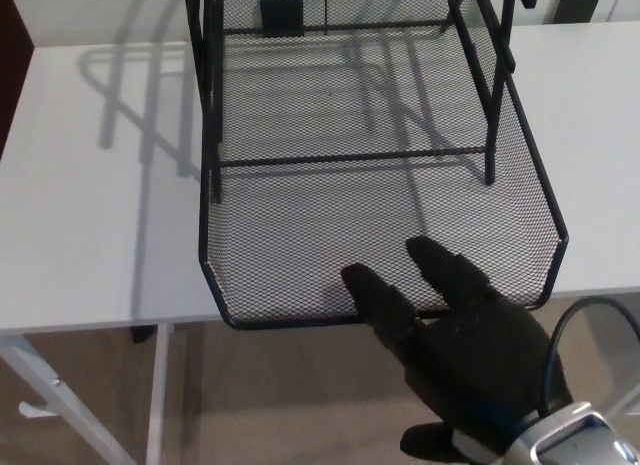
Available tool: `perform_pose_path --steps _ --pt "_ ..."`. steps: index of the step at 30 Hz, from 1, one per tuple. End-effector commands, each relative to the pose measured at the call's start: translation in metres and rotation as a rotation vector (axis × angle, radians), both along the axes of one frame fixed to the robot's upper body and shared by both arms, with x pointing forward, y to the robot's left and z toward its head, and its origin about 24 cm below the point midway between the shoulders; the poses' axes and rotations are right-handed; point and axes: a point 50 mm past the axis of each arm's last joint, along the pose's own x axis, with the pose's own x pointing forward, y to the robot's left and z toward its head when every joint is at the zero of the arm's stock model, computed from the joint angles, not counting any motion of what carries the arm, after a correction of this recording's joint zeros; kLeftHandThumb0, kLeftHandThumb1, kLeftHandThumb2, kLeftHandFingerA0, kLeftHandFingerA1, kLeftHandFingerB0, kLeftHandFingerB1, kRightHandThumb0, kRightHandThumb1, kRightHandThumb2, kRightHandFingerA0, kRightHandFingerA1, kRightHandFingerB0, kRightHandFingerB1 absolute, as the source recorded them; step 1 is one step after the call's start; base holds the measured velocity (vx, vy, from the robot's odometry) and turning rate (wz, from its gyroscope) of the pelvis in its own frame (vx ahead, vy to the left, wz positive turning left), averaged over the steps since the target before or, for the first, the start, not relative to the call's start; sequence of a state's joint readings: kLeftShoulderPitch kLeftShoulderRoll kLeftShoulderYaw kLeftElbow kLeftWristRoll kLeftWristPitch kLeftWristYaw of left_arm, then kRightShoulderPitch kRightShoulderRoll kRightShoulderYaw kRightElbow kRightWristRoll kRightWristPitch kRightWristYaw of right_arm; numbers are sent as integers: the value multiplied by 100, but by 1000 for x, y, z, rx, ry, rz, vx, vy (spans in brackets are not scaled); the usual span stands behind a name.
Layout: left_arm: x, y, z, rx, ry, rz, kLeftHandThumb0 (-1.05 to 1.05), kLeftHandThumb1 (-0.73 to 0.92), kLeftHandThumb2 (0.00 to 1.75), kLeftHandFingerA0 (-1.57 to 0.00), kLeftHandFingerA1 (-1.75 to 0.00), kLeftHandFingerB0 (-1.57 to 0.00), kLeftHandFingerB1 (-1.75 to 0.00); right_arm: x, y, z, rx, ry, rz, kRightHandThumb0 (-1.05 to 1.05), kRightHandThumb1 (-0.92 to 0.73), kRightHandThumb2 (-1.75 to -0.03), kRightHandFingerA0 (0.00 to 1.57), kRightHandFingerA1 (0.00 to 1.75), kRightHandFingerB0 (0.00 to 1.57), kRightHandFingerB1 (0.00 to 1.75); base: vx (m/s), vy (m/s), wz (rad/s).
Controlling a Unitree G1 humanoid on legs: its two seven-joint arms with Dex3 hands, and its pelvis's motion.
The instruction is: The robot walks towards a file tray kept in the middle of a desk and uses its right hand to grab a tray and pulls it out towards itself
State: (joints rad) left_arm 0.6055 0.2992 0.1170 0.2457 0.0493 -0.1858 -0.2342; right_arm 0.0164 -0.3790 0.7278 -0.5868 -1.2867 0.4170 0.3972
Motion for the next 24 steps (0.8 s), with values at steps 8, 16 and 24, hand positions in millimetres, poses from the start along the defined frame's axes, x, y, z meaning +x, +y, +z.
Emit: perform_pose_path --steps 8,16,24 --pt "2 3 1 22 1 -16 -21 61 58 -63 -57 -40 -44 -11 2 36 62 -90 95 -79 -48 -82 0 3 0 0 0 0 0" --pt "3 4 1 31 3 -28 -22 63 58 -59 -56 -40 -44 -44 -6 97 254 -278 257 -78 -48 -79 0 0 0 1 0 0 0" --pt "3 8 1 11 21 -2 -22 62 58 -57 -54 -38 -43 -59 -67 173 872 -442 662 -56 -74 -62 94 151 84 113 0 0 0"
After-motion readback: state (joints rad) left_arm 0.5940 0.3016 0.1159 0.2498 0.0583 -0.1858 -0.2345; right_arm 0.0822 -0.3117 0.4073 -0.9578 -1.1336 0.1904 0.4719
